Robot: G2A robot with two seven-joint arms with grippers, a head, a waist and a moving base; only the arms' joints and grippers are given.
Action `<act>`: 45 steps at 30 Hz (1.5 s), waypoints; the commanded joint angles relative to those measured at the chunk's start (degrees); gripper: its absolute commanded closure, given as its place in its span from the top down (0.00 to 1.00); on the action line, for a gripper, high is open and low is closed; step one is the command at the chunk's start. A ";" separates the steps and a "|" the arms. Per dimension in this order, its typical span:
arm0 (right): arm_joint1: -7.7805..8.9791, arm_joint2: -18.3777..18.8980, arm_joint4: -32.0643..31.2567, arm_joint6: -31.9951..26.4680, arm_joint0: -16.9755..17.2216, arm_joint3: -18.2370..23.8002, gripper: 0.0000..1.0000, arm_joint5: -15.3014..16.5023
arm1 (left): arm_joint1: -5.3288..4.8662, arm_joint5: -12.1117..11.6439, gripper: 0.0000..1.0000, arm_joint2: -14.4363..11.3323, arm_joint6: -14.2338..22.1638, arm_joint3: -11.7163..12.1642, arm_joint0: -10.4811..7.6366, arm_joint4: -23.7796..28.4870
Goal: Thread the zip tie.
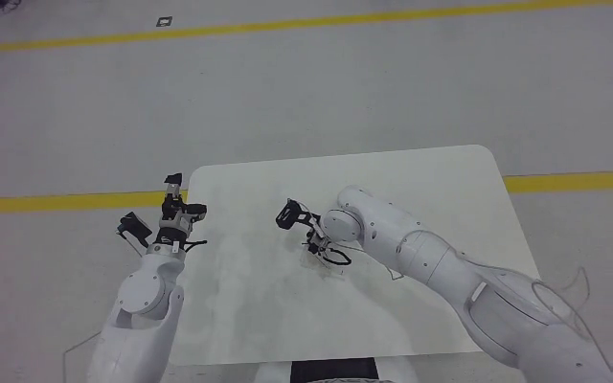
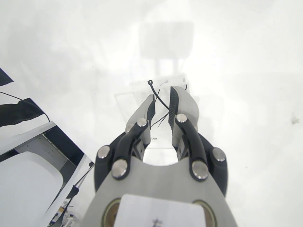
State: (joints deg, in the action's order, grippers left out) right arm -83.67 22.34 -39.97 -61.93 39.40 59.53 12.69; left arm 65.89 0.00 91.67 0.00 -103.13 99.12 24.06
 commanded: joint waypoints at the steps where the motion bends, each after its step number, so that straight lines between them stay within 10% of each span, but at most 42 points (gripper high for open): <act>1: -0.26 -0.01 0.02 -0.09 -0.04 -0.37 0.15 0.34 | 0.00 0.00 1.00 0.00 0.00 0.00 0.00 0.00; 16: -1.21 1.57 -0.16 -2.09 -0.40 -0.35 0.00 0.22 | 0.00 0.00 1.00 0.00 0.00 0.00 0.00 0.00; 27: 3.66 12.09 0.87 -3.49 4.22 13.61 0.00 -2.30 | 0.00 0.00 1.00 0.00 0.00 0.00 0.00 0.00; 33: 7.10 21.88 4.39 1.93 10.11 23.87 0.00 4.06 | 0.00 0.00 1.00 0.00 0.00 0.00 0.00 0.00; 45: 7.80 23.39 14.76 12.09 7.13 23.21 0.00 6.79 | 0.00 0.00 1.00 0.00 0.00 0.00 0.00 0.00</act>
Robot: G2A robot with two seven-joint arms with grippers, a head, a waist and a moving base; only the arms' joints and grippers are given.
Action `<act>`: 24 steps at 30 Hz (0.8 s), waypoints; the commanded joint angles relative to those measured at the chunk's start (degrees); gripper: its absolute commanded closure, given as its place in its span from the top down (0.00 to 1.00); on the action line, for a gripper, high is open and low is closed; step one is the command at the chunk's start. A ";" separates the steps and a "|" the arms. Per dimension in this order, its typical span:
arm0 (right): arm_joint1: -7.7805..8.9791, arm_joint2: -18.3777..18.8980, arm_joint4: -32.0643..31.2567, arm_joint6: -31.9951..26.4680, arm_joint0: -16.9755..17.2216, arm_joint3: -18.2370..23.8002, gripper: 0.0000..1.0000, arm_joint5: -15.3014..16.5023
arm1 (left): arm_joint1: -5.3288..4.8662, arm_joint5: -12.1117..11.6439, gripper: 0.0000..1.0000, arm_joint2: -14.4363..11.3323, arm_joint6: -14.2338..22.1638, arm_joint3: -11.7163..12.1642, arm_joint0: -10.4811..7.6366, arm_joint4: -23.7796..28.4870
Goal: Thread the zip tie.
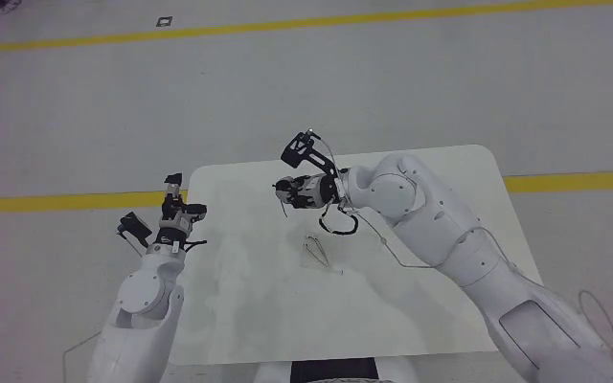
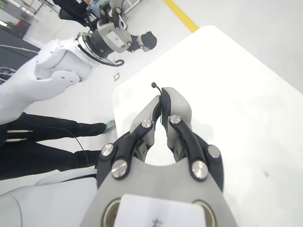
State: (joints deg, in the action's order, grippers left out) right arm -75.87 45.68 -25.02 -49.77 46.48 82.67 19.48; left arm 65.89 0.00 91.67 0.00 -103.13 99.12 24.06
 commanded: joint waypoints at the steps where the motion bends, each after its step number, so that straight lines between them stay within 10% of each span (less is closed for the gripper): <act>1: 0.00 0.04 -0.19 -0.07 0.05 0.07 0.00 0.01 | 0.00 0.00 1.00 0.00 0.00 0.00 0.00 0.00; 13: -0.41 -0.49 -0.10 1.31 -0.69 0.00 0.00 -1.10 | 0.00 0.00 1.00 0.00 0.00 0.00 0.00 0.00; 24: -5.87 -5.23 12.79 2.01 -13.49 -15.74 0.00 -11.90 | 0.00 0.00 1.00 0.00 0.00 0.00 0.00 0.00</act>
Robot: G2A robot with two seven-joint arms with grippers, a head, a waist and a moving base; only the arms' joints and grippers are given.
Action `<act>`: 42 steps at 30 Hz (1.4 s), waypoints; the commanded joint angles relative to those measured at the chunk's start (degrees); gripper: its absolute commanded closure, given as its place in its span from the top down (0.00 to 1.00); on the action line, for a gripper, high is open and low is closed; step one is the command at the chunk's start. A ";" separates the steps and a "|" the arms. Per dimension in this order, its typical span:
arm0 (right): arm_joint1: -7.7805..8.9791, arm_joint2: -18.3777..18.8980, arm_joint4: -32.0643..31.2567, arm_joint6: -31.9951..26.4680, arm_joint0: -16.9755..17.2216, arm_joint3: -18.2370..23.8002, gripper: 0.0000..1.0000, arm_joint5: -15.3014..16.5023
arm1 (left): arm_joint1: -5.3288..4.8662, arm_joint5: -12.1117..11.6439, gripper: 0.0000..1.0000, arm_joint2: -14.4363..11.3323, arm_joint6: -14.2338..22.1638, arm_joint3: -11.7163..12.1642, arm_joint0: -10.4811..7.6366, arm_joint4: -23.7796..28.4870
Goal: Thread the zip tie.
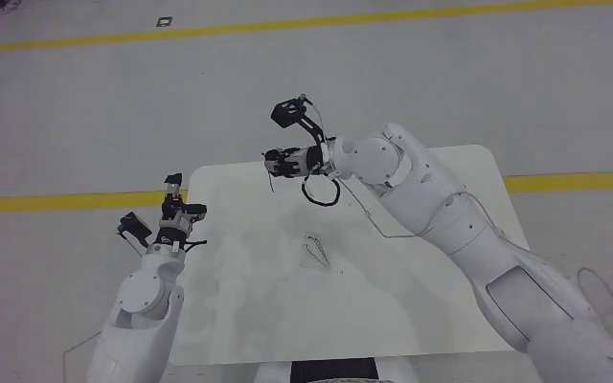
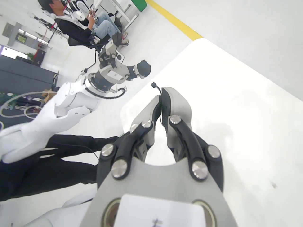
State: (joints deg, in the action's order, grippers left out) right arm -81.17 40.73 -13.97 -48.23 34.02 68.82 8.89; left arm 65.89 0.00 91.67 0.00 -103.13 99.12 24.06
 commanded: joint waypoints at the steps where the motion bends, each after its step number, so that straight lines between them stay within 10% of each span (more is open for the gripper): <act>1: -1.09 -0.73 3.00 0.40 -1.76 -3.33 0.00 -2.22 | 0.00 0.00 1.00 0.00 0.00 0.00 0.00 0.00; 4: -2.90 -1.70 8.30 0.51 -3.89 -7.95 0.00 -4.73 | 0.00 0.00 1.00 0.00 0.00 0.00 0.00 0.00; 37: -2.90 -1.70 8.30 0.51 -3.89 -7.95 0.00 -4.73 | 0.00 0.00 1.00 0.00 0.00 0.00 0.00 0.00; 42: -3.30 -1.74 7.42 0.93 -3.82 -7.84 0.00 -11.04 | 0.00 0.00 1.00 0.00 0.00 0.00 0.00 0.00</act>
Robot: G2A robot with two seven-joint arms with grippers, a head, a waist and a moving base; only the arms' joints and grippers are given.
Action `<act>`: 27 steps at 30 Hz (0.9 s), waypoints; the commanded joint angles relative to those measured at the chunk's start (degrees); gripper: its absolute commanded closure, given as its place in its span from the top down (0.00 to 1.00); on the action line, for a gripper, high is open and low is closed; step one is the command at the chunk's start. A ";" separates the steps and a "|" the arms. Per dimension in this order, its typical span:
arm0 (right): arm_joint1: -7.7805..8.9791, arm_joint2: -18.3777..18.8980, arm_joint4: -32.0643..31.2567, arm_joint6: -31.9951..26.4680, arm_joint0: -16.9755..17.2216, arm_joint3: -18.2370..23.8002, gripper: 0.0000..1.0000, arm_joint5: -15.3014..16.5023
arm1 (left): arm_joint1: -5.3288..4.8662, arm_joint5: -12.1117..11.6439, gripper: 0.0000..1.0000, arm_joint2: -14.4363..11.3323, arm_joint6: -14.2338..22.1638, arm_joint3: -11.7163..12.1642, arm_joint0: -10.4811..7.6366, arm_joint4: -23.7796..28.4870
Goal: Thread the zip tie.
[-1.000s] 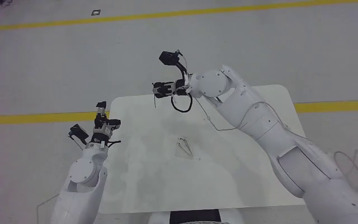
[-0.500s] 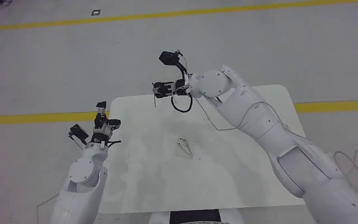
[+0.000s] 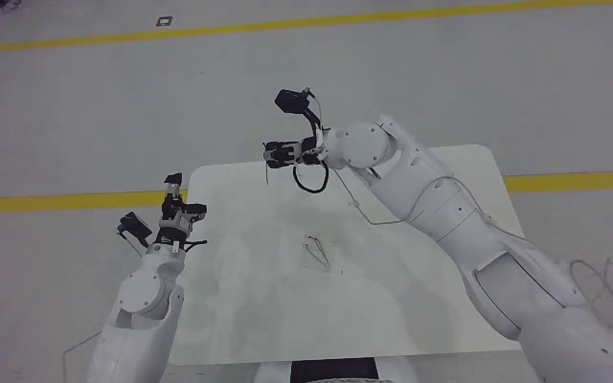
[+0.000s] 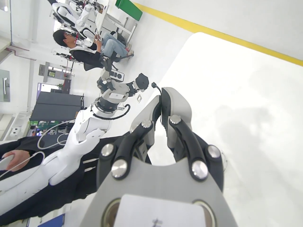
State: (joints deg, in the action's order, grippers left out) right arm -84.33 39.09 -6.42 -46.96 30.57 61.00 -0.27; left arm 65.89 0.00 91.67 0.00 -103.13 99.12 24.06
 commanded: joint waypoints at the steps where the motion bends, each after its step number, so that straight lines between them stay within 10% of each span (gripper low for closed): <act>1: -0.34 -0.33 -0.30 -0.82 -0.77 -0.41 0.00 -4.14 | 0.00 0.00 1.00 0.00 0.00 0.00 0.00 0.00; 10: -4.08 -3.79 1.60 -3.18 -6.51 -5.50 0.00 -19.01 | 0.00 0.00 1.00 0.00 0.00 0.00 0.00 0.00; 27: -9.74 -7.25 3.79 -1.25 -11.18 -17.53 0.00 -19.21 | 0.00 0.00 1.00 0.00 0.00 0.00 0.00 0.00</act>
State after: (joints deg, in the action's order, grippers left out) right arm -94.08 31.85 -2.62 -48.19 19.38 43.46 -19.48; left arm 65.89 0.00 91.67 0.00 -103.13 99.12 24.06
